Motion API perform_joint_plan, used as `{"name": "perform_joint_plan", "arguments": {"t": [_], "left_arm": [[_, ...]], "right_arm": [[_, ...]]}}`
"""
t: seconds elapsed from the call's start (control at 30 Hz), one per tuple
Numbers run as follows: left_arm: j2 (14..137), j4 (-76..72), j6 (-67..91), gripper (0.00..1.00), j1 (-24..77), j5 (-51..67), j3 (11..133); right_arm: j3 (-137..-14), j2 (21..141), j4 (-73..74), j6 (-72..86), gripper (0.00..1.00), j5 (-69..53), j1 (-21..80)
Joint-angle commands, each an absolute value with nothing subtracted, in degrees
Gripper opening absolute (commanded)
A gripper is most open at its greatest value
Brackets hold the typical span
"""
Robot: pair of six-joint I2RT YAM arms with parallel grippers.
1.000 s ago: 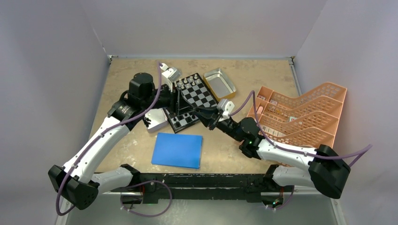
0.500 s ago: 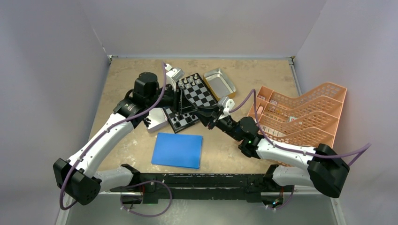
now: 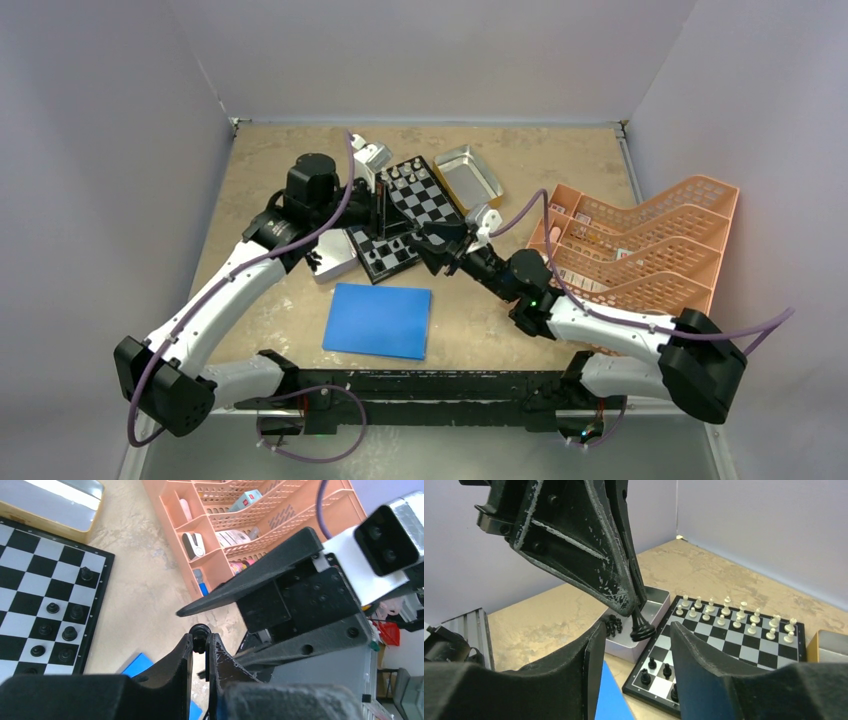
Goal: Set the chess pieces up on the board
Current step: Place the chess piece on the chessboard.
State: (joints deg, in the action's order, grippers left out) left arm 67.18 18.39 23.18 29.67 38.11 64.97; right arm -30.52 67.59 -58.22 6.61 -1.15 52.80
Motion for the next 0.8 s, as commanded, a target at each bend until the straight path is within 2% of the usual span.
{"name": "perform_joint_plan", "arguments": {"t": [0.0,0.07,0.1,0.13,0.47,0.77], "left_arm": [[69.35,18.55,20.78,0.01,29.79,33.61,68.06],[70.88,19.41,19.77,0.01,29.94,31.38,69.16],[71.79,19.66,19.32,0.01,29.93,30.09,69.62],[72.68,19.81,18.75,0.01,30.11,28.96,70.14],[84.42,18.79,13.05,0.01,33.9,16.19,76.21],[101.29,17.34,9.36,0.02,41.57,5.41,87.12]], "right_arm": [[-30.59,61.8,-55.75,7.47,0.58,2.27,52.99],[-29.97,58.59,-53.25,7.62,0.68,3.36,52.93],[-29.75,56.92,-51.5,7.64,0.87,3.97,52.99],[-29.64,54.94,-49.41,7.53,0.97,4.5,53.0],[-34.4,37.17,-30.04,9.32,0.99,15.11,52.98],[-35.58,23.28,-24.53,9.48,0.99,21.58,52.99]]}}
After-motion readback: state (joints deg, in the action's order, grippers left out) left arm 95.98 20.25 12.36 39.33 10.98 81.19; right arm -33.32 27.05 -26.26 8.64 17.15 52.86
